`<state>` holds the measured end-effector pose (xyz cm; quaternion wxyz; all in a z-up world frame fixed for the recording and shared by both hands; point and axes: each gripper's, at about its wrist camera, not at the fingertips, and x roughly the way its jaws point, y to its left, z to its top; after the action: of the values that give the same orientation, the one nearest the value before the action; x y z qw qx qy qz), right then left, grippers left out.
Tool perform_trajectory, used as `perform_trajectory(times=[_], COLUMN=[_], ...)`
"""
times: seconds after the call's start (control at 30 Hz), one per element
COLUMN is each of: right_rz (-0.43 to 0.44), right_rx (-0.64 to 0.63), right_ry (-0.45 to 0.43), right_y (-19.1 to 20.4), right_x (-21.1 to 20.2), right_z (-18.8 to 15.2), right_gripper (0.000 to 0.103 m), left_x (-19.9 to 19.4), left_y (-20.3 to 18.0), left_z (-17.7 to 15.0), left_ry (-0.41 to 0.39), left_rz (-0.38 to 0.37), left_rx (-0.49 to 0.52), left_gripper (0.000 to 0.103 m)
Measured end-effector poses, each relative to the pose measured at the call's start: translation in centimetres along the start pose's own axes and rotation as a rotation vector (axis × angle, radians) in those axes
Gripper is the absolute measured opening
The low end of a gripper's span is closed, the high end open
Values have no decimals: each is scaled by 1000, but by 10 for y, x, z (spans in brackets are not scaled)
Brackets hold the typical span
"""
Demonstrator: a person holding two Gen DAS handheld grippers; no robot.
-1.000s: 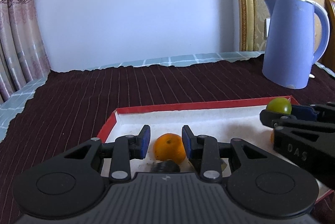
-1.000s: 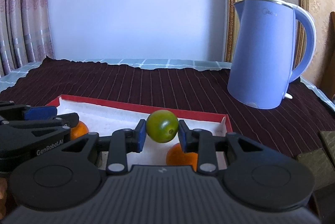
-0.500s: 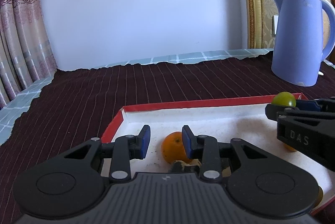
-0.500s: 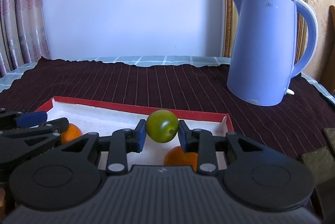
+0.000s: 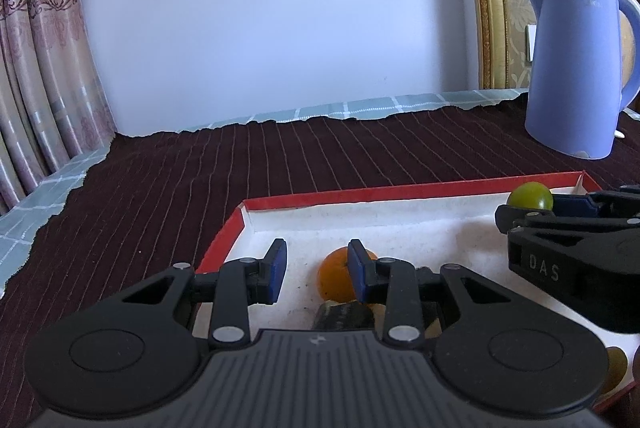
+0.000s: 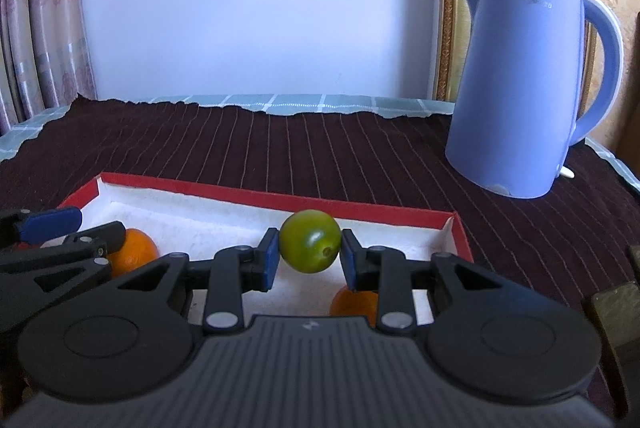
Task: Organize fruits
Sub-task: 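Lower the green fruit into the tray and open the right tool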
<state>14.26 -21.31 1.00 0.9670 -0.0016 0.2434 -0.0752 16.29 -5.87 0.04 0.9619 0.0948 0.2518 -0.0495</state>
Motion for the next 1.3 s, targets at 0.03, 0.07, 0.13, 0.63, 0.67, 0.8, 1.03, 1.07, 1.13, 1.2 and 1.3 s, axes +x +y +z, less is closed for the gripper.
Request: perform_trajectory(times=[0.03, 0.07, 0.13, 0.63, 0.67, 0.8, 1.03, 1.07, 1.13, 1.2, 1.3], right_rz=[0, 0, 2, 3, 4, 3, -7, -7, -8, -11, -8], right_rx=[1, 3, 5, -5, -4, 1, 1, 1, 3, 3, 3], right_ry=[-1, -3, 0, -6, -5, -13, -41, -44, -50, -57, -61], right_y=[0, 0, 0, 1, 1, 0, 1, 1, 0, 0, 1], right_x=[0, 0, 0, 1, 1, -1, -6, -7, -8, -10, -12], right_z=[0, 0, 0, -2, -2, -2, -3, -3, -3, -4, -4], right_gripper=[30, 30, 30, 30, 30, 33, 45, 46, 50, 53, 59], left_x=[0, 0, -1, -1, -2, -3, -8, -9, -11, -11, -12], left_y=[0, 1, 1, 3, 2, 3, 5, 5, 5, 4, 3], left_z=[0, -1, -1, -3, -4, -4, -4, -5, -6, -6, -6], left_ry=[1, 0, -2, 13, 12, 10, -14, -18, -19, -18, -13], left_rz=[-2, -3, -3, -25, -19, -17, 4, 7, 9, 14, 23], left_rx=[-2, -3, 0, -14, -11, -10, -11, -8, -3, 4, 11], left_gripper=[32, 32, 33, 51, 51, 51, 70, 70, 70, 70, 70])
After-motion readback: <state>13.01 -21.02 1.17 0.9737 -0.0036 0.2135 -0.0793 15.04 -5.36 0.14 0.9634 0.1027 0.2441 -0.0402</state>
